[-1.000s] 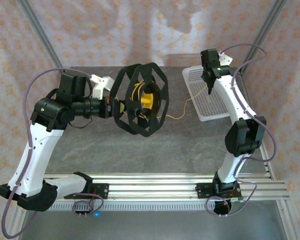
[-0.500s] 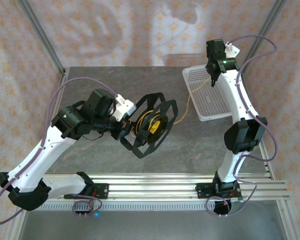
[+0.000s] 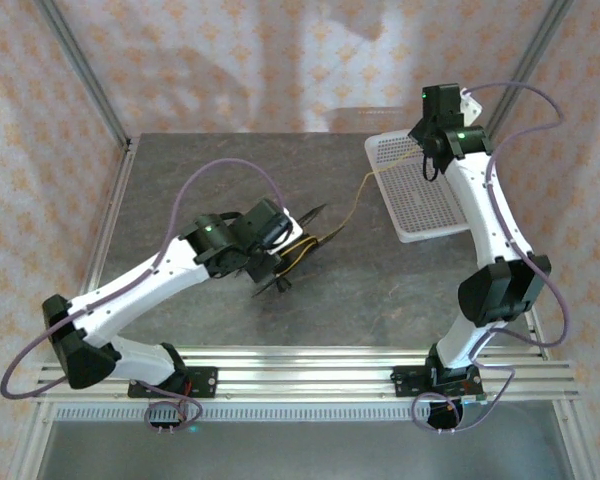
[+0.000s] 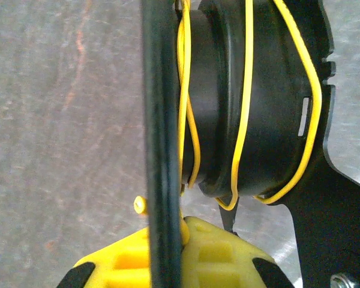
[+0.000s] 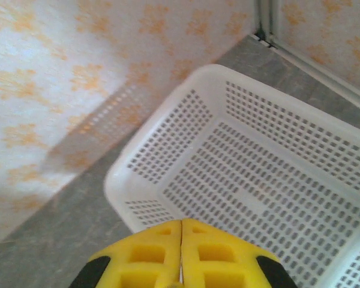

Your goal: Wrap the cables

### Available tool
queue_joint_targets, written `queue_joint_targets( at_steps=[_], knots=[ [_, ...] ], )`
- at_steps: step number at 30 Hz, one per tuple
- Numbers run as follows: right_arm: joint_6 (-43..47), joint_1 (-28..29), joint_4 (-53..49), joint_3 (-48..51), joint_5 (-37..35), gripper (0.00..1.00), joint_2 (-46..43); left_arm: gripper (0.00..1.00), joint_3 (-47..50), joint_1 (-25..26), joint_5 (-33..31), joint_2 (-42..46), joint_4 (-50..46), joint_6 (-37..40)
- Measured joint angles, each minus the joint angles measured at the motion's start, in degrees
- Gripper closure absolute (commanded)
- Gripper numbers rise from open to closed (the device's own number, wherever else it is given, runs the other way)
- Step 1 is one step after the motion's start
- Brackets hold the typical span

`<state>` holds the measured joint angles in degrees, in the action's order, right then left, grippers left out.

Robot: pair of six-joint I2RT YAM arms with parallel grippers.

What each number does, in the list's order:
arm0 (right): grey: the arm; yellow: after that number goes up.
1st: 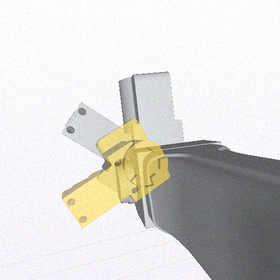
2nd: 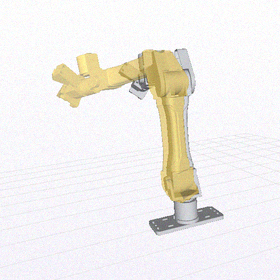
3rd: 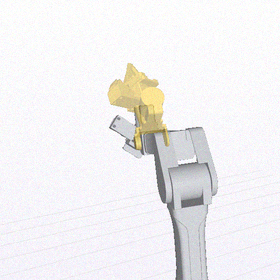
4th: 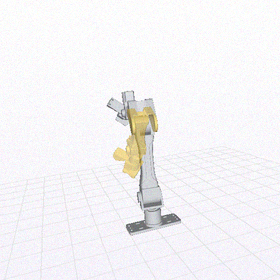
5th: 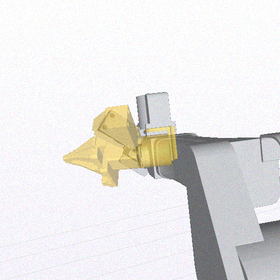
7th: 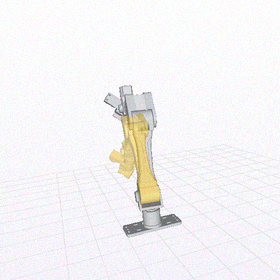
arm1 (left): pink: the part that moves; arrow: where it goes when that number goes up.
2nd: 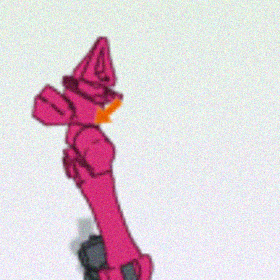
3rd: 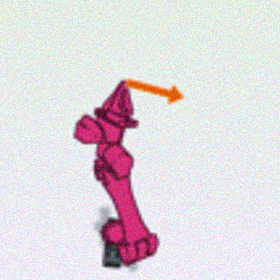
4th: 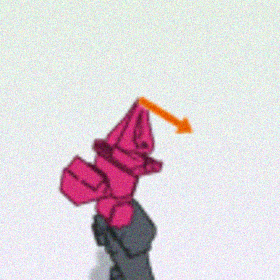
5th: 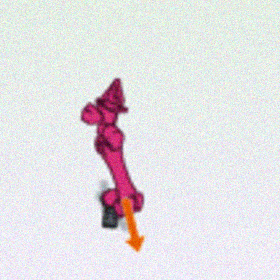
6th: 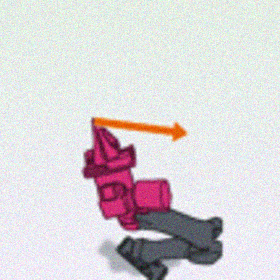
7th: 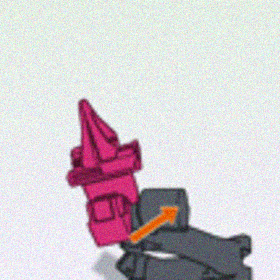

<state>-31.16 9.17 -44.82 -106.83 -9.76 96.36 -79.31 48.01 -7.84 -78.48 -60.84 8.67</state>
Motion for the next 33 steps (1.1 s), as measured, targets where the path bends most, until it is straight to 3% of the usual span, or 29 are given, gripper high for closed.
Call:
queue_joint_targets(
  at_steps=[5,15,22,29,33],
  knots=[
    [-1.44,0.2,4.61,2.64,7.65,1.0,-5.6,1.0,0.0,0.0,-4.7,-3.08,1.9,1.84],
    [-5.03,6.4,15.5,6.64,21.49,1.0,-17.92,1.0,0.26,0.0,-5.75,-3.26,3.23,2.38],
    [-7.63,7.54,18.38,5.92,29.57,1.0,-20.92,1.0,0.31,0.0,-6.19,-3.32,4.57,2.38],
    [-8.59,7.63,14.8,-2.93,34.75,1.0,-20.96,1.0,-1.75,0.68,-7.28,-6.62,8.7,2.03],
    [-10.1,7.65,15.15,-1.6,37.68,1.0,-21.22,1.0,-3.3,0.5,-7.63,-8.81,9.38,0.66]
  ],
)
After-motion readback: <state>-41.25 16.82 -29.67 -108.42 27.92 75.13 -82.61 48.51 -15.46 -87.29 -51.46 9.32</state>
